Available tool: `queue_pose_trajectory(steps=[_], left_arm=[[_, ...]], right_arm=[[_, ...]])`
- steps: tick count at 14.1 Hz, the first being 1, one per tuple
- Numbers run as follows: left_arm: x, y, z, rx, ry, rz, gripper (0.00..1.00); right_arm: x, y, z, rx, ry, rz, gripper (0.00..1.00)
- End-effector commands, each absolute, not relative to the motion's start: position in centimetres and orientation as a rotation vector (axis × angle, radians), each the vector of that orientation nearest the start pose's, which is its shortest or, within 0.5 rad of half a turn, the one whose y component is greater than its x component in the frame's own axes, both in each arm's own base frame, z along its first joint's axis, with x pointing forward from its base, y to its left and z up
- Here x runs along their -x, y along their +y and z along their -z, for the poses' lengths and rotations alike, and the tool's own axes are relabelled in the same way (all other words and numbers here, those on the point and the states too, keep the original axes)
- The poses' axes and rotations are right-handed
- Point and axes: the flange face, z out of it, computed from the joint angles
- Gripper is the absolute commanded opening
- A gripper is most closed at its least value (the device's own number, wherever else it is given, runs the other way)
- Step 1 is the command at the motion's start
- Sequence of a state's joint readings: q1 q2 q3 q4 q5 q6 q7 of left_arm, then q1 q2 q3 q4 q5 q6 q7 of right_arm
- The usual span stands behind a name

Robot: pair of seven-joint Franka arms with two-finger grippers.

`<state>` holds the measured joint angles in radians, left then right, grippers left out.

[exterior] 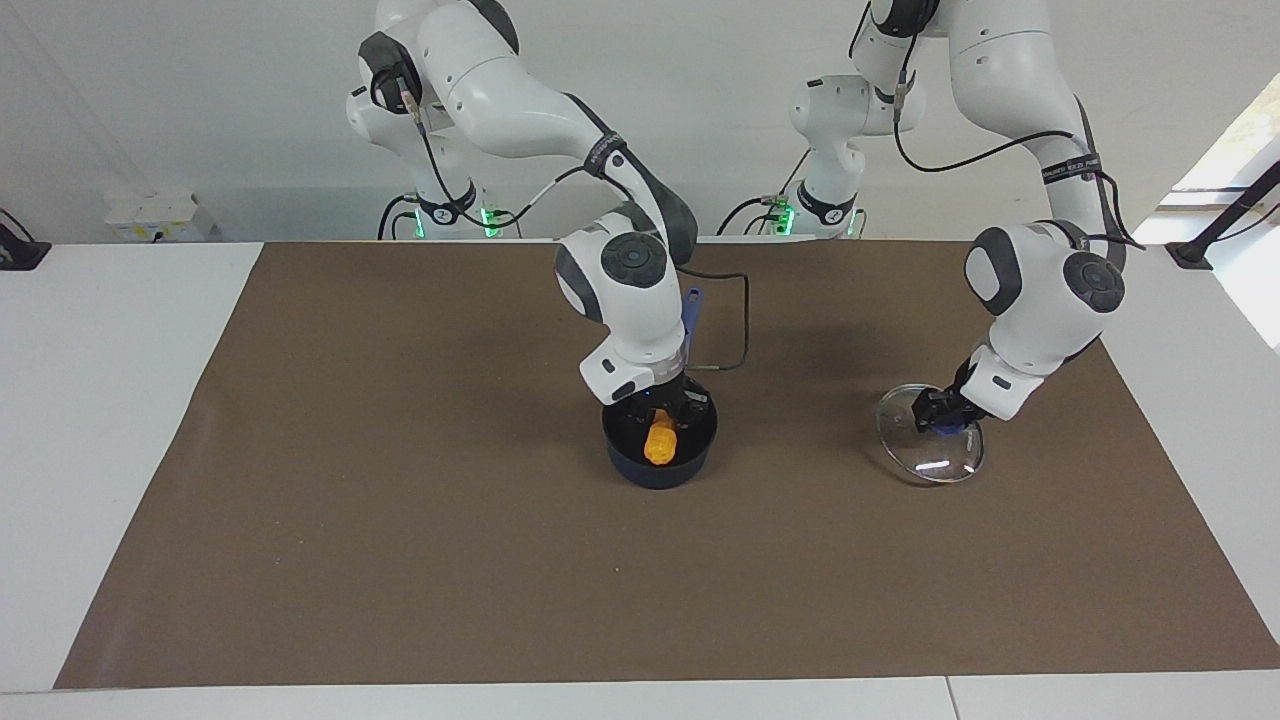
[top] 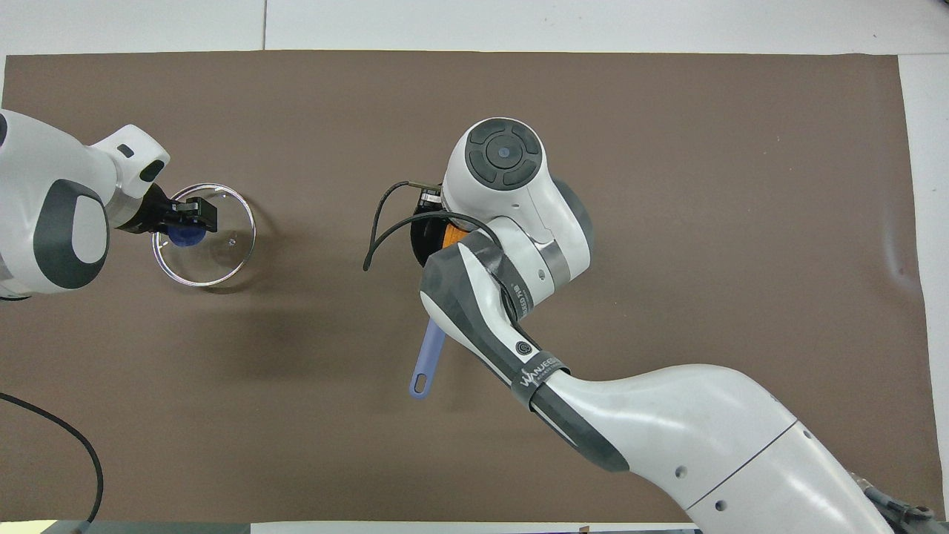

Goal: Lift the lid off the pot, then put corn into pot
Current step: 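Lower the corn into the pot and open the right gripper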

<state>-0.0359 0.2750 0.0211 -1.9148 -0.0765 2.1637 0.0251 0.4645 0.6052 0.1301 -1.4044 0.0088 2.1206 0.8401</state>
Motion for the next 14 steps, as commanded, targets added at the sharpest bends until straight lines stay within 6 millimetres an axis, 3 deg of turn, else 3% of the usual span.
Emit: queue_pose_trajectory(steps=[1, 3, 4, 5, 6, 7, 9, 11, 12, 14], left_arm=[[-60.1, -1.1, -35.0, 3.205, 0.006, 0.004, 0.00], [-60.1, -1.1, -34.9, 3.205, 0.008, 0.002, 0.00], [-60.1, -1.1, -34.9, 3.205, 0.013, 0.002, 0.00], [-60.1, -1.1, -34.9, 3.205, 0.018, -0.001, 0.00], [-60.1, -1.2, -34.9, 3.203, 0.022, 0.002, 0.66], [-60.2, -1.4, -35.2, 3.184, 0.055, 0.006, 1.00], [-61.0, -1.1, -36.4, 3.142, 0.095, 0.034, 1.00], [-61.9, -1.5, -38.8, 3.142, 0.100, 0.048, 1.00], [-62.2, -1.9, -40.5, 3.144, 0.098, 0.032, 1.00], [-62.9, -2.3, -45.2, 3.146, -0.008, 0.031, 1.00]], right_arm=[[-61.6, 37.8, -37.4, 3.007, 0.434, 0.111, 1.00], [-61.9, 37.5, -38.6, 3.035, 0.408, 0.168, 1.00], [-62.5, 35.8, -40.3, 3.036, 0.427, 0.191, 1.00], [-63.5, 32.6, -41.9, 3.044, 0.458, 0.194, 1.00], [-63.7, 29.2, -44.3, 3.081, 0.428, 0.167, 1.00], [-63.6, 26.6, -46.4, 3.113, 0.371, 0.138, 1.00], [-63.1, 19.0, -50.6, 3.175, 0.285, 0.016, 1.00], [-61.8, 14.0, -53.5, 3.201, 0.324, -0.079, 1.00], [-61.0, 12.5, -54.8, 3.209, 0.306, -0.107, 1.00], [-59.3, 8.7, -58.4, 3.209, 0.276, -0.112, 1.00]])
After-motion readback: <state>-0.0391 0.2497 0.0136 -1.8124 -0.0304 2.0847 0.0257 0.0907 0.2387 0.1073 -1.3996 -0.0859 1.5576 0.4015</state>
